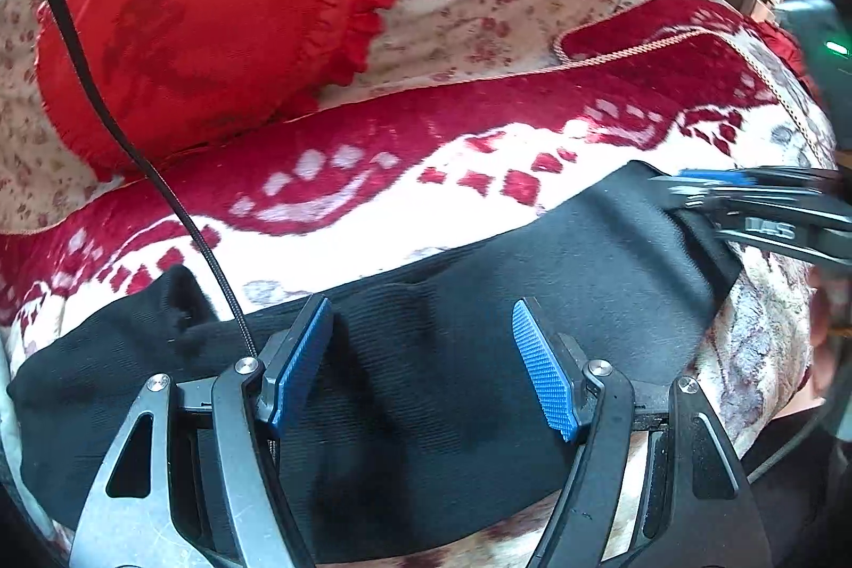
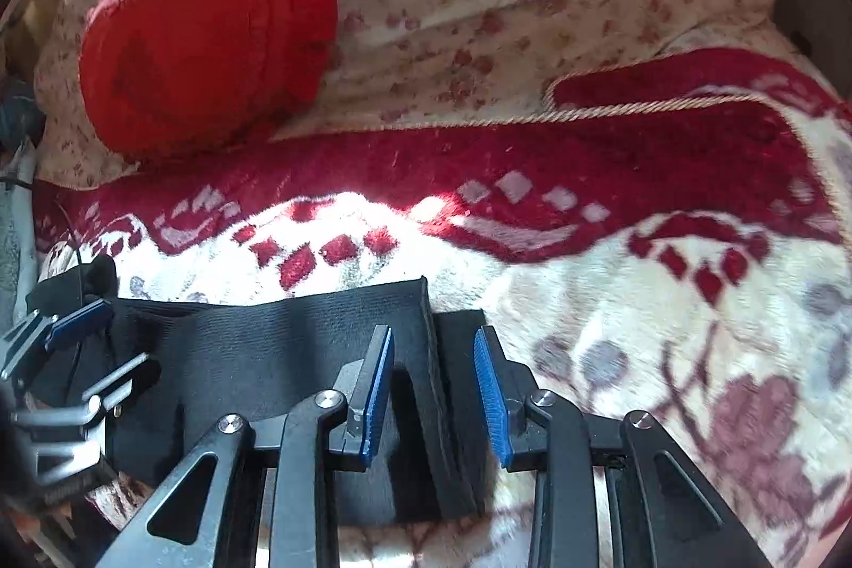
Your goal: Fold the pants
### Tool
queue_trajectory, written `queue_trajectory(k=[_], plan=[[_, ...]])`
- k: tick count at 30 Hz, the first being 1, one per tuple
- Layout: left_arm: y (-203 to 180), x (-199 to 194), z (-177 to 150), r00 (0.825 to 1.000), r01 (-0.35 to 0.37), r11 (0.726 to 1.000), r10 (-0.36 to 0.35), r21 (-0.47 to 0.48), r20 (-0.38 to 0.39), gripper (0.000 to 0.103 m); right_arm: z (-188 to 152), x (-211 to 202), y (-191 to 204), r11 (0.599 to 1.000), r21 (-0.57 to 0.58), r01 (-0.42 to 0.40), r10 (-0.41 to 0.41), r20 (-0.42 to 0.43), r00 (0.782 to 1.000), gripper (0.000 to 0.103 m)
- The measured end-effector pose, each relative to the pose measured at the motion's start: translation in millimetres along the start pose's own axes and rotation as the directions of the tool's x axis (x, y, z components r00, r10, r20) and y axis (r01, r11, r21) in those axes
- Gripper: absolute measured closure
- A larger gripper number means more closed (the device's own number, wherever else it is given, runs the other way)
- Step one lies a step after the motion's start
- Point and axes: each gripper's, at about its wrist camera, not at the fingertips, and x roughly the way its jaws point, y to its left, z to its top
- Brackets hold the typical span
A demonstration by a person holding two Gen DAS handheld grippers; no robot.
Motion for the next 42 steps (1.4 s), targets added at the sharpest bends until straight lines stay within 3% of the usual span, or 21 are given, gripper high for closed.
queue_trajectory(k=[2,3,4,10,12,14,19,20,24,27,31,37,42], plan=[[-4.2,4.8,1.2,1.0,-0.002,1.0,0.002,0.0,-0.009,0.033,3.5,19.3,-2.0,0.995,0.017,-0.096,0.096,-0.048,0.994,0.074],[-5.1,6.7,2.3,1.0,-0.004,1.0,0.004,-0.003,-0.014,0.033,3.0,25.6,-3.4,0.992,0.031,-0.118,0.12,-0.054,0.991,0.088],[-5.7,7.9,3.4,1.0,-0.005,1.0,0.004,-0.006,-0.017,0.033,2.1,27.3,-4.5,0.994,0.038,-0.107,0.108,-0.04,0.993,0.095],[-9.6,13.3,7.8,0.999,0.027,0.998,-0.029,-0.059,-0.023,0.033,1.8,0.4,4.6,0.998,-0.03,-0.058,0.059,0.027,0.998,0.096],[-18.1,26.9,6.0,0.996,0.053,0.998,-0.056,-0.047,-0.074,0.033,0.7,-1.8,7.7,0.998,-0.057,-0.001,0.003,0.029,1.0,0.096],[-26.9,33.9,5.0,0.997,0.021,1.0,-0.022,-0.012,-0.076,0.029,-3.2,8.7,9.6,0.995,-0.082,0.055,-0.054,0.007,0.999,0.097],[-30.7,33.7,7.5,0.998,0.021,1.0,-0.021,-0.004,-0.062,0.028,-8.3,20.8,1.2,0.997,-0.054,0.05,-0.051,-0.016,0.999,0.096],[-29.9,32.6,9.5,0.997,0.037,0.999,-0.037,-0.002,-0.067,0.028,-6.6,17.4,-1.0,0.998,-0.04,0.046,-0.046,-0.017,0.999,0.095],[-31.4,24.0,26.7,0.994,0.097,0.995,-0.095,0.033,-0.048,0.028,-7.9,3.3,-5.2,0.997,-0.016,0.076,-0.076,-0.019,0.997,0.068],[-40.7,27.0,42.2,0.993,0.109,0.989,-0.102,0.101,-0.066,0.028,-14.8,-9.0,-13.9,0.998,0.042,0.05,-0.05,-0.013,0.999,0.068],[-49.6,43.7,52.9,0.986,0.139,0.984,-0.128,0.108,-0.105,0.028,-25.4,-17.8,-26.0,0.996,0.085,0.016,-0.014,-0.022,1.0,0.068],[-65.2,64.2,66.9,0.966,0.225,0.963,-0.2,0.146,-0.165,0.028,-31.8,-11.1,-38.6,0.988,0.118,-0.102,0.111,-0.074,0.991,0.066],[-76.1,71.5,79.7,0.952,0.277,0.939,-0.24,0.202,-0.19,0.028,-38.0,-12.0,-45.6,0.982,0.128,-0.141,0.152,-0.081,0.985,0.063]])
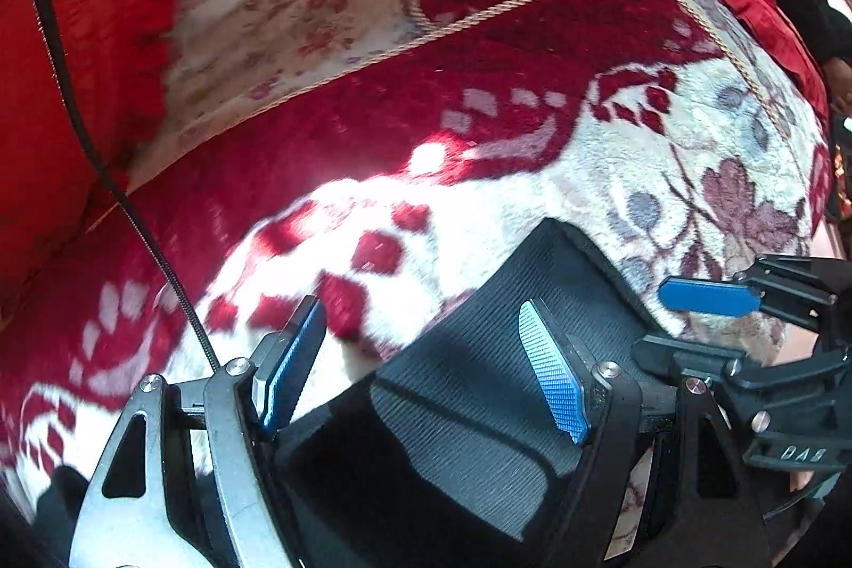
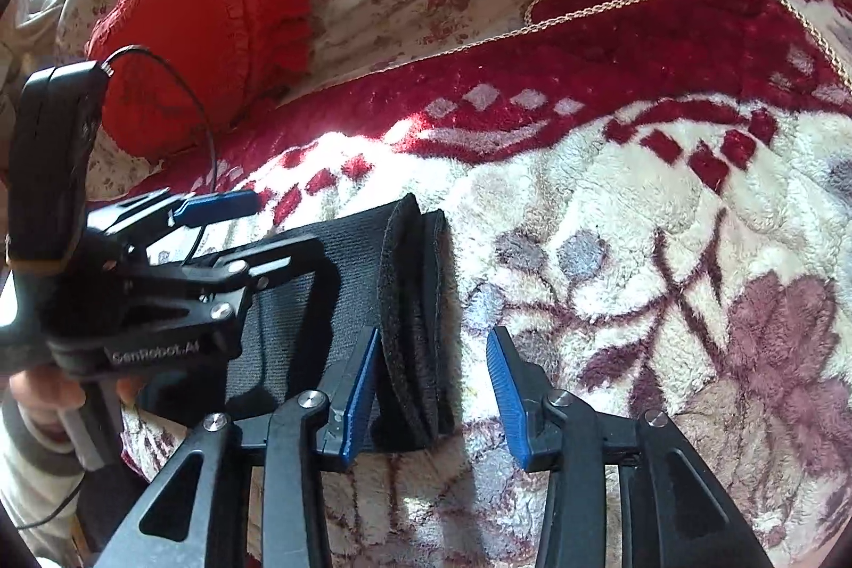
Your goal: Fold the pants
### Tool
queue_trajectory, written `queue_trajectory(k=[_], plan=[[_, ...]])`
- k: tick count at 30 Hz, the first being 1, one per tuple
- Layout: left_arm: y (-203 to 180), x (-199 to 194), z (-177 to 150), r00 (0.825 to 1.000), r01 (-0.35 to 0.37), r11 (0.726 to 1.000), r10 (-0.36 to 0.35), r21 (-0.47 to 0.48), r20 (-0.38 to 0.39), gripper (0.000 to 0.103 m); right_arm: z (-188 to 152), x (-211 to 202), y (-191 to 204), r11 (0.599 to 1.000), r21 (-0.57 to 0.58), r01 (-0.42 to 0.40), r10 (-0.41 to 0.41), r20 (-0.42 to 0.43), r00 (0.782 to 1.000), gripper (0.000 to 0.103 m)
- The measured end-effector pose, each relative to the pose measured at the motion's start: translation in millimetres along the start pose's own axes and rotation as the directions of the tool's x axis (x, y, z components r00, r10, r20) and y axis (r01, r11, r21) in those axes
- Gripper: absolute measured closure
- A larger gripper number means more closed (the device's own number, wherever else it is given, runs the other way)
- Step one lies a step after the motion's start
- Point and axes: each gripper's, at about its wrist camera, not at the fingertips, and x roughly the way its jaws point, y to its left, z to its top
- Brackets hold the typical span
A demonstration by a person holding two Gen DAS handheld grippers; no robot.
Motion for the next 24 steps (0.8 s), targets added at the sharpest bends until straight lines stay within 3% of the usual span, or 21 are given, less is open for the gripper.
queue_trajectory(k=[4,12,17,21,24], plan=[[-4.2,7.3,10.7,1.0,0.019,0.999,-0.019,0.026,-0.008,0.028,-1.1,-0.5,-1.4,1.0,0.003,-0.011,0.011,0.0,1.0,0.061],[-1.8,17.3,25.3,0.997,0.077,0.994,-0.079,-0.075,-0.017,0.028,1.4,6.1,4.2,1.0,-0.022,-0.02,0.019,-0.022,1.0,0.06],[-19.2,21.4,33.5,0.992,0.122,0.992,-0.123,-0.034,-0.03,0.028,0.0,10.4,5.5,0.999,-0.023,-0.038,0.037,-0.028,0.999,0.06],[-31.2,36.4,35.4,0.992,0.109,0.994,-0.108,0.0,-0.072,0.028,-1.4,14.7,5.3,0.999,-0.019,-0.046,0.046,-0.028,0.999,0.059],[-38.0,41.6,34.3,0.996,0.078,0.996,-0.076,0.033,-0.049,0.03,-1.4,17.8,3.0,0.998,-0.012,-0.059,0.059,-0.027,0.998,0.059]])
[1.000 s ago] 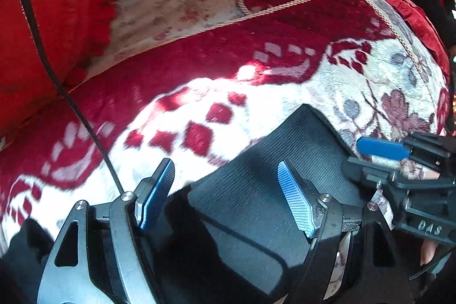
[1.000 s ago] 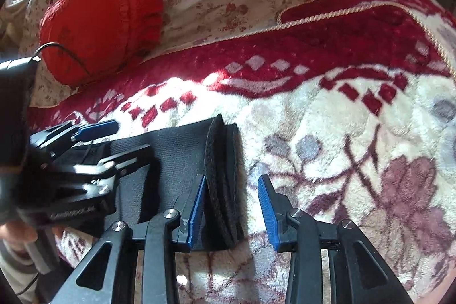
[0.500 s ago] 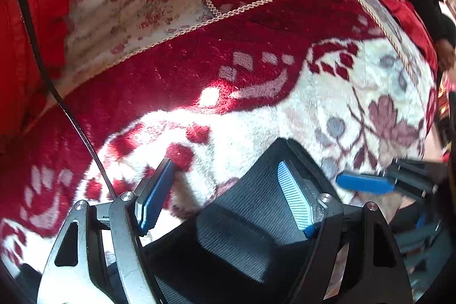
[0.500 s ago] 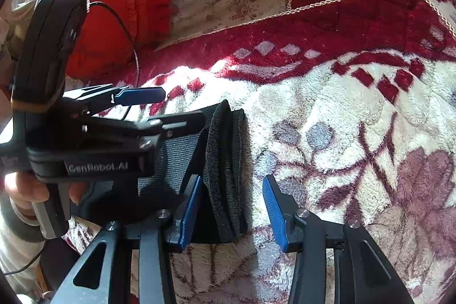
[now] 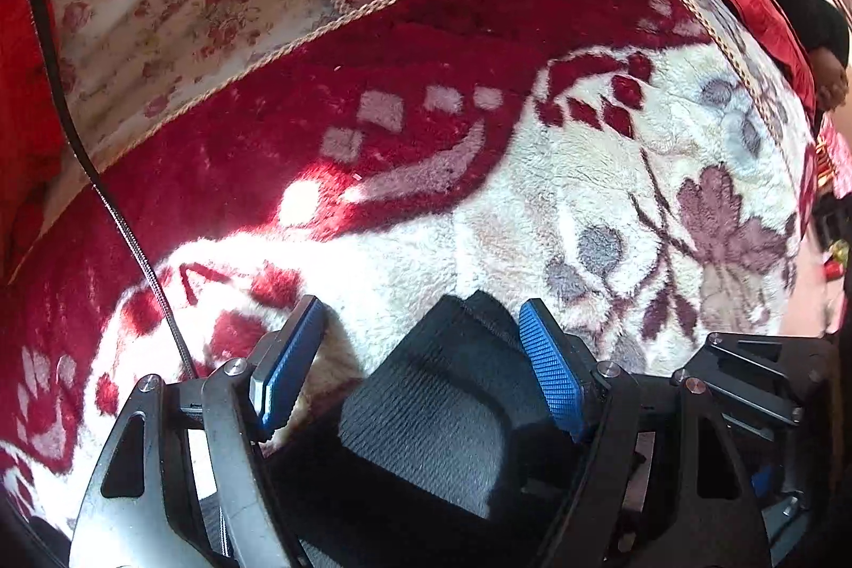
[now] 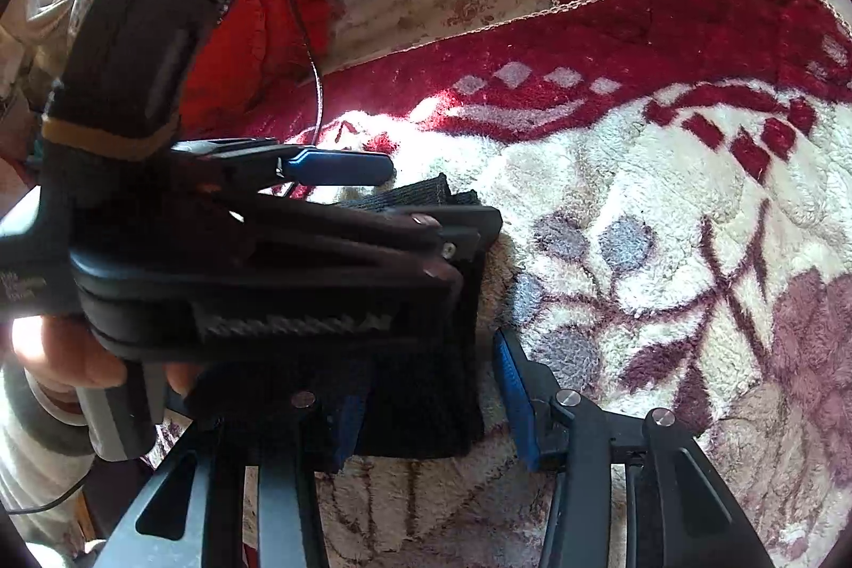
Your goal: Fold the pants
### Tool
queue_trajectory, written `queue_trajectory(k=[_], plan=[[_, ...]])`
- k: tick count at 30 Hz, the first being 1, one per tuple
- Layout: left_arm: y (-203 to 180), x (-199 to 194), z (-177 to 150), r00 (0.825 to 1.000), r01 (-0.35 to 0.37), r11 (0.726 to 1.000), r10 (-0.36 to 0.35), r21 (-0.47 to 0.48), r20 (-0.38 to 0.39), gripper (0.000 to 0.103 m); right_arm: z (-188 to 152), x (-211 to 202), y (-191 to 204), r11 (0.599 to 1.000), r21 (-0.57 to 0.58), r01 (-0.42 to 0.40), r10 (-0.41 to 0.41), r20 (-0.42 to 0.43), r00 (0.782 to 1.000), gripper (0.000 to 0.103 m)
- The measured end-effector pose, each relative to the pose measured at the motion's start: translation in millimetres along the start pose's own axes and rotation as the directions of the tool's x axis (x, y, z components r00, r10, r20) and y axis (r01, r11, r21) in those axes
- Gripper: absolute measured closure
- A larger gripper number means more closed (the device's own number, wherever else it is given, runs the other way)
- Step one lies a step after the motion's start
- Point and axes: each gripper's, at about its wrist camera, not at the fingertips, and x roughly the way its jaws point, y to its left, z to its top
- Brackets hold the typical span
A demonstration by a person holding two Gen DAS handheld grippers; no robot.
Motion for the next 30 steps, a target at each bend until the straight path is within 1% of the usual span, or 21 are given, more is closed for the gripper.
queue_trajectory(k=[1,2,3,4,5,6,7,8,10,13,16,21,24,27,30], plan=[[-2.5,0.7,-0.9,1.0,-0.01,1.0,0.01,0.02,0.012,0.038,-0.5,0.7,0.1,1.0,-0.004,-0.003,0.003,0.002,1.0,0.059],[-4.5,1.0,-1.8,1.0,-0.016,0.999,0.015,0.036,0.017,0.042,-1.2,1.1,1.0,1.0,-0.012,-0.004,0.004,0.009,1.0,0.06],[-6.4,0.3,-2.9,0.999,-0.02,0.999,0.019,0.047,0.027,0.045,-2.0,1.8,2.3,1.0,-0.018,-0.004,0.004,0.017,1.0,0.07],[-7.5,-0.7,-4.0,0.999,-0.027,0.998,0.025,0.055,0.036,0.053,-2.9,4.2,3.5,1.0,-0.021,-0.012,0.012,0.017,1.0,0.076],[-7.8,-2.2,-5.2,0.999,-0.028,0.998,0.025,0.057,0.045,0.06,-3.5,7.1,4.8,1.0,-0.022,-0.021,0.021,0.012,1.0,0.077],[-6.8,-4.0,-6.1,0.998,-0.026,0.998,0.023,0.056,0.054,0.065,-3.6,8.1,7.3,0.999,-0.033,-0.011,0.011,0.018,1.0,0.081],[-5.8,-5.8,-6.8,0.998,-0.018,0.998,0.015,0.052,0.058,0.072,-3.1,7.1,10.5,0.999,-0.047,-0.003,0.005,0.025,1.0,0.084],[-4.7,-10.0,-8.9,0.998,-0.004,0.999,0.001,0.046,0.064,0.08,-2.5,5.2,12.5,0.999,-0.051,-0.002,0.004,0.033,0.999,0.085],[0.1,-19.4,-11.5,0.996,0.056,0.998,-0.058,0.031,0.07,0.087,-1.7,1.2,14.9,0.999,-0.046,-0.008,0.011,0.049,0.999,0.087],[5.4,-38.5,-12.7,0.99,0.082,0.996,-0.084,0.022,0.109,0.087,0.3,-11.1,18.7,0.999,-0.033,-0.038,0.04,0.078,0.996,0.088],[8.8,-64.2,-12.2,0.983,0.095,0.995,-0.097,0.018,0.157,0.087,2.7,-28.2,29.3,0.998,-0.045,-0.048,0.053,0.116,0.992,0.088],[27.5,-110.1,-21.9,0.967,0.103,0.995,-0.103,0.012,0.234,0.087,4.4,-54.8,58.7,0.993,-0.089,-0.076,0.09,0.165,0.982,0.088],[44.4,-134.5,-37.4,0.959,0.1,0.995,-0.095,-0.003,0.265,0.087,5.6,-62.2,85.7,0.987,-0.127,-0.098,0.12,0.177,0.977,0.088],[66.2,-158.1,-61.4,0.953,0.089,0.995,-0.076,-0.032,0.294,0.087,4.6,-64.0,117.1,0.978,-0.177,-0.112,0.143,0.175,0.974,0.088],[89.1,-169.6,-87.7,0.953,0.076,0.994,-0.05,-0.077,0.3,0.087,2.8,-54.7,147.7,0.967,-0.215,-0.137,0.171,0.153,0.973,0.089]])
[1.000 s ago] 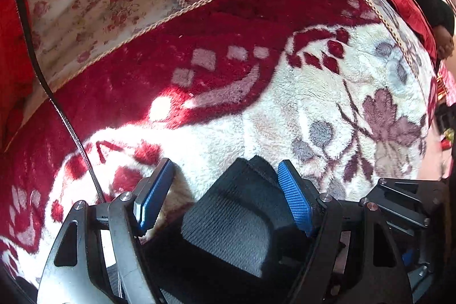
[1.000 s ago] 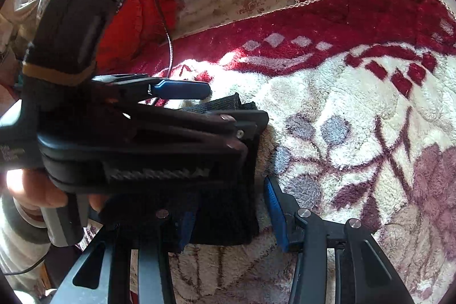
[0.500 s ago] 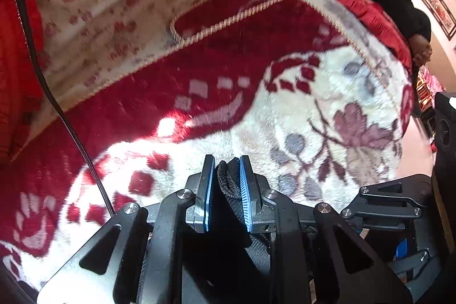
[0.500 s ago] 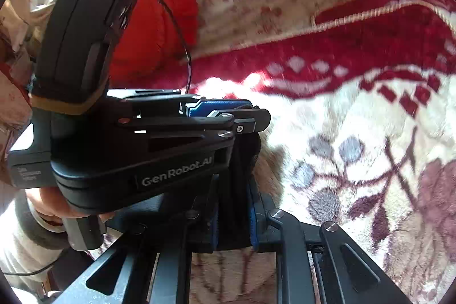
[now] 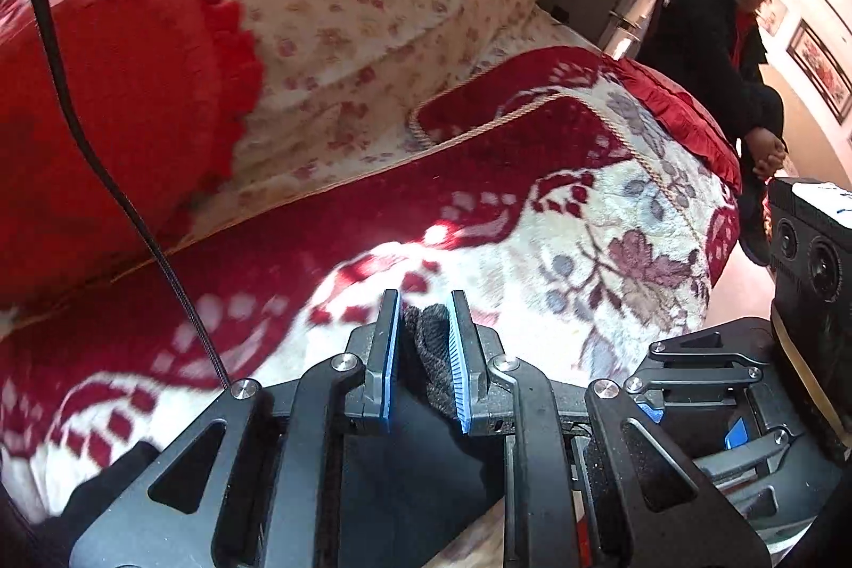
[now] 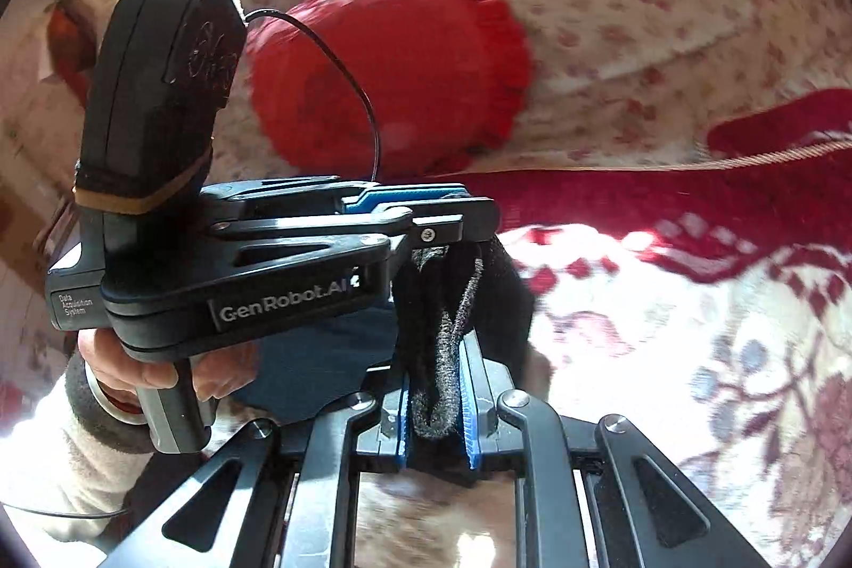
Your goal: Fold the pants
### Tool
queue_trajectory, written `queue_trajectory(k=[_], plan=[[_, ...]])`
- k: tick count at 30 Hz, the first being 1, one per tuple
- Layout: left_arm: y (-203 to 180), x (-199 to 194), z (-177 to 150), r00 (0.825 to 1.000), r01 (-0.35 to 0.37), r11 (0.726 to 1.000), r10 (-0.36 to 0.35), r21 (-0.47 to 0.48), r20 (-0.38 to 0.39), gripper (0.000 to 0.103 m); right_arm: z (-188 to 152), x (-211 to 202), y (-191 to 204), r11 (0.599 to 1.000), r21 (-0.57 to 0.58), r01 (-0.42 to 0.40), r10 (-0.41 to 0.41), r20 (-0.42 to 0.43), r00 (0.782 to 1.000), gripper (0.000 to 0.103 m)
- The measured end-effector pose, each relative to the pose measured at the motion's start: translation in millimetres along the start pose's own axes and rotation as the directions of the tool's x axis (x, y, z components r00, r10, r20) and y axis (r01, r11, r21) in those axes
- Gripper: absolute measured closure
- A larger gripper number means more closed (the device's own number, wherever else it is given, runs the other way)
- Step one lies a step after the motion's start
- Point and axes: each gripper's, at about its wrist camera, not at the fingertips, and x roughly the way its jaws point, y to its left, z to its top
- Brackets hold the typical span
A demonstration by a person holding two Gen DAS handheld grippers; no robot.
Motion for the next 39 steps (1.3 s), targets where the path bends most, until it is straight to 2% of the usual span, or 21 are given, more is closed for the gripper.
queue_trajectory(k=[4,7,11,13,15,16,18,20,21,25,28,30,31,32,34,37,39], plan=[[46.4,-22.1,-38.3,0.997,-0.072,0.993,0.071,-0.098,-0.007,0.088,-7.7,41.1,29.8,0.998,-0.007,-0.065,0.065,-0.061,0.996,0.089],[77.5,-28.1,-62.7,0.993,-0.115,0.976,0.111,-0.184,-0.036,0.088,-23.3,84.7,52.3,0.991,0.0,-0.133,0.131,-0.141,0.981,0.089],[105.8,-35.6,-88.7,0.989,-0.147,0.95,0.132,-0.276,-0.072,0.087,-35.6,141.6,65.5,0.983,0.042,-0.18,0.185,-0.218,0.958,0.087],[112.0,-42.2,-98.4,0.99,-0.137,0.941,0.12,-0.31,-0.075,0.087,-33.3,138.1,64.1,0.972,0.08,-0.221,0.234,-0.213,0.949,0.087],[111.9,-50.1,-106.8,0.991,-0.132,0.935,0.116,-0.328,-0.07,0.077,-26.2,121.3,56.8,0.95,0.118,-0.289,0.307,-0.191,0.932,0.082],[110.3,-51.9,-108.8,0.991,-0.13,0.934,0.113,-0.334,-0.07,0.069,-21.9,104.7,51.1,0.947,0.116,-0.298,0.313,-0.149,0.938,0.078],[105.2,-55.2,-115.0,0.994,-0.103,0.928,0.086,-0.358,-0.062,0.06,-15.8,80.3,37.5,0.97,0.095,-0.222,0.23,-0.085,0.969,0.078],[98.7,-52.8,-122.2,0.996,-0.083,0.917,0.061,-0.39,-0.068,0.05,-15.0,66.5,25.7,0.988,0.073,-0.137,0.141,-0.05,0.989,0.078],[95.1,-50.0,-125.6,0.995,-0.088,0.913,0.06,-0.399,-0.082,0.049,-14.8,65.7,18.3,0.993,0.067,-0.1,0.103,-0.047,0.994,0.078],[79.4,-37.0,-138.5,0.99,-0.114,0.904,0.071,-0.411,-0.118,0.049,-14.3,85.0,4.1,0.993,0.076,-0.088,0.094,-0.081,0.992,0.079],[71.5,-27.1,-139.3,0.991,-0.118,0.894,0.078,-0.431,-0.108,0.049,-18.4,96.2,-2.2,0.998,0.051,-0.038,0.042,-0.095,0.995,0.085],[61.4,-19.9,-134.8,0.995,-0.087,0.906,0.057,-0.414,-0.086,0.049,-17.3,103.2,-10.2,0.997,0.079,-0.025,0.033,-0.096,0.995,0.085],[57.9,-16.7,-133.0,0.995,-0.088,0.912,0.06,-0.401,-0.083,0.051,-19.3,104.4,-9.7,0.995,0.095,-0.039,0.048,-0.091,0.995,0.085],[54.2,-12.6,-130.5,0.994,-0.099,0.918,0.073,-0.383,-0.083,0.061,-22.5,103.4,-11.4,0.993,0.106,-0.05,0.059,-0.086,0.994,0.085],[51.9,-5.3,-127.5,0.99,-0.131,0.924,0.103,-0.36,-0.095,0.073,-22.3,103.6,-19.9,0.986,0.145,-0.078,0.09,-0.081,0.993,0.085],[62.4,-13.9,-126.1,0.994,-0.095,0.912,0.068,-0.399,-0.08,0.088,-22.6,96.9,-24.9,0.98,0.18,-0.089,0.104,-0.073,0.992,0.085],[65.9,-30.4,-125.3,0.997,-0.079,0.915,0.065,-0.396,-0.048,0.09,-21.6,87.9,-17.9,0.982,0.167,-0.091,0.103,-0.063,0.993,0.084]])
